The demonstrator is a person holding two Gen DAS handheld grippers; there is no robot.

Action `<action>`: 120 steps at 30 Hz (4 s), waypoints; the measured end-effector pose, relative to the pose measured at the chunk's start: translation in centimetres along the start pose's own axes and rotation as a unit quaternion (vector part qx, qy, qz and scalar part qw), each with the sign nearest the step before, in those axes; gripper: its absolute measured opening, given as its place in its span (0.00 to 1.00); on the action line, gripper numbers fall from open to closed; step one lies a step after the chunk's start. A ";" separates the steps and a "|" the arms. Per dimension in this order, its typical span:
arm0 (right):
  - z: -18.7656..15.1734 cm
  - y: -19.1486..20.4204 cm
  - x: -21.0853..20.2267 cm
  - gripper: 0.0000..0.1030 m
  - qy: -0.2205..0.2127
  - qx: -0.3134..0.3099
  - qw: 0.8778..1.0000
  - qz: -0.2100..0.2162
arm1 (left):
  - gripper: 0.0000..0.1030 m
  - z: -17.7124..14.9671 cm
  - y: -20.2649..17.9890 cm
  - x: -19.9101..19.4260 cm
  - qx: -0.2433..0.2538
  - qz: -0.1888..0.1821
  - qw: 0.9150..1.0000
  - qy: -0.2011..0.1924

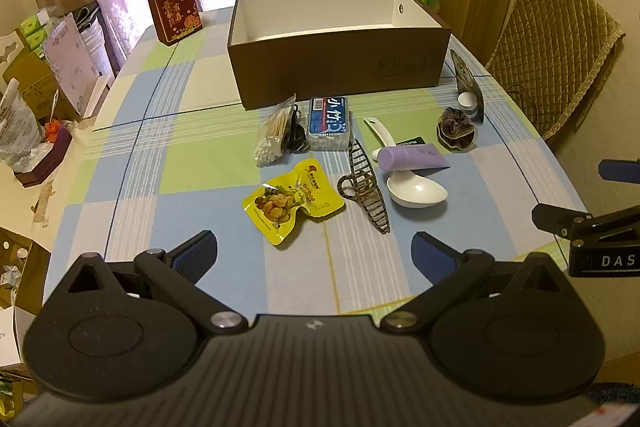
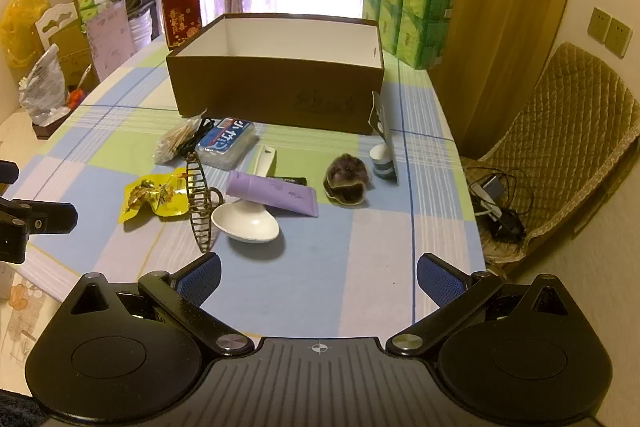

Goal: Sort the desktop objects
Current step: 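Move the left tool toward the striped claw clip while the right tool approaches the green card, then close the left tool on the claw clip while the right tool grasps the green card with jar, then carry the claw clip in the left tool and the card in the right tool over the box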

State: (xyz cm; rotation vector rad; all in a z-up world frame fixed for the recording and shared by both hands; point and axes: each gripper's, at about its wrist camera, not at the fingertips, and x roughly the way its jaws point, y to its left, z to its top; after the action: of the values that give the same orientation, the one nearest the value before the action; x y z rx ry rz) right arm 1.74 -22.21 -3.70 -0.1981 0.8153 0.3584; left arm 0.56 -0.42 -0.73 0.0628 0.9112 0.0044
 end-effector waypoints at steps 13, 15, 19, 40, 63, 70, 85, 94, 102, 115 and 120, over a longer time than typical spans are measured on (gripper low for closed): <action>0.4 -0.4 0.9 0.98 0.006 0.001 1.000 0.002 | 0.99 0.5 0.0 0.9 -0.002 -0.003 1.000 0.010; 0.5 -0.5 1.0 0.98 0.007 0.002 1.000 0.003 | 0.99 0.7 0.0 1.1 -0.002 -0.003 1.000 0.012; 0.6 -0.7 1.3 0.98 0.010 0.003 1.000 0.003 | 0.99 0.9 0.1 1.7 -0.006 -0.011 1.000 0.022; 0.8 -4.0 5.4 0.98 0.004 0.003 1.000 -0.009 | 0.98 1.6 -0.1 7.3 -0.026 -0.045 0.998 0.039; 3.5 -8.6 12.0 0.98 0.022 -0.031 0.999 0.010 | 0.52 2.7 -1.9 15.2 -0.069 -0.051 0.995 0.048; 4.2 -9.7 13.4 0.98 0.025 -0.036 0.999 0.020 | 0.37 3.2 -2.2 17.1 -0.090 -0.048 0.993 0.057; 5.0 -10.0 16.4 0.98 -0.007 -0.071 0.997 0.015 | 0.22 2.9 -2.2 18.8 -0.099 -0.054 0.992 0.058; 5.9 -9.8 18.6 0.73 -0.059 -0.104 0.993 0.006 | 0.22 4.1 -1.9 17.7 -0.103 -0.048 0.993 0.039; 6.1 -10.5 21.4 0.53 -0.044 -0.103 0.994 0.003 | 0.22 4.7 -1.9 17.6 -0.107 -0.046 0.992 0.039; 5.0 -9.5 22.6 0.29 -0.057 -0.160 0.985 -0.002 | 0.22 4.8 -2.0 17.6 -0.107 -0.032 0.993 0.042; 5.7 -10.5 20.6 0.29 -0.061 -0.128 0.990 0.018 | 0.22 5.0 -2.3 17.3 -0.103 -0.032 0.993 0.037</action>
State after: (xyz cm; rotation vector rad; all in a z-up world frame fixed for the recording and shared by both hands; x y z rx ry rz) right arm 22.62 -25.26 -14.79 -0.3983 0.6518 0.5049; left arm 15.08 -2.50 -11.47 -0.1604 0.9819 0.0408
